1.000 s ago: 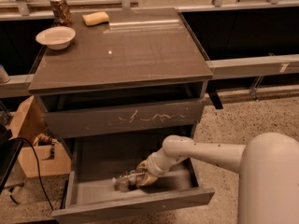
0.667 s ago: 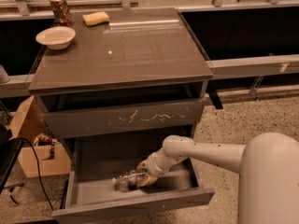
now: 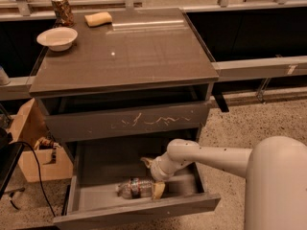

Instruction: Place water bottle into middle drawer

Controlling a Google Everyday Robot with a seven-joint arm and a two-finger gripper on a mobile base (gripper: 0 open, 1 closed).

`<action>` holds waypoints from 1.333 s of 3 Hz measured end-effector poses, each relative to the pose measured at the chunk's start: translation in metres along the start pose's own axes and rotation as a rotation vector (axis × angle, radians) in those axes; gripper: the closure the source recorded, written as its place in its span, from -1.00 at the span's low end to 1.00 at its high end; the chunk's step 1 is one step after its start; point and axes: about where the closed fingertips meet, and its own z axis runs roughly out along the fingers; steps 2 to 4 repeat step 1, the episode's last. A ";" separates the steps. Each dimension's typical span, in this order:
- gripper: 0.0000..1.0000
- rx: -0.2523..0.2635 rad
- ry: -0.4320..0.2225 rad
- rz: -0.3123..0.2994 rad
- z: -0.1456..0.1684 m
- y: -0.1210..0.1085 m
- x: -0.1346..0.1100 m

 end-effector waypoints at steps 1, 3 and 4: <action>-1.00 0.000 0.000 0.000 0.000 0.000 0.000; -1.00 0.000 0.000 0.000 0.000 0.000 0.000; -1.00 0.000 0.000 0.000 0.000 0.000 0.000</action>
Offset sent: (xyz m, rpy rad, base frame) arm 0.0000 0.0000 0.0000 0.0000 0.0000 0.0000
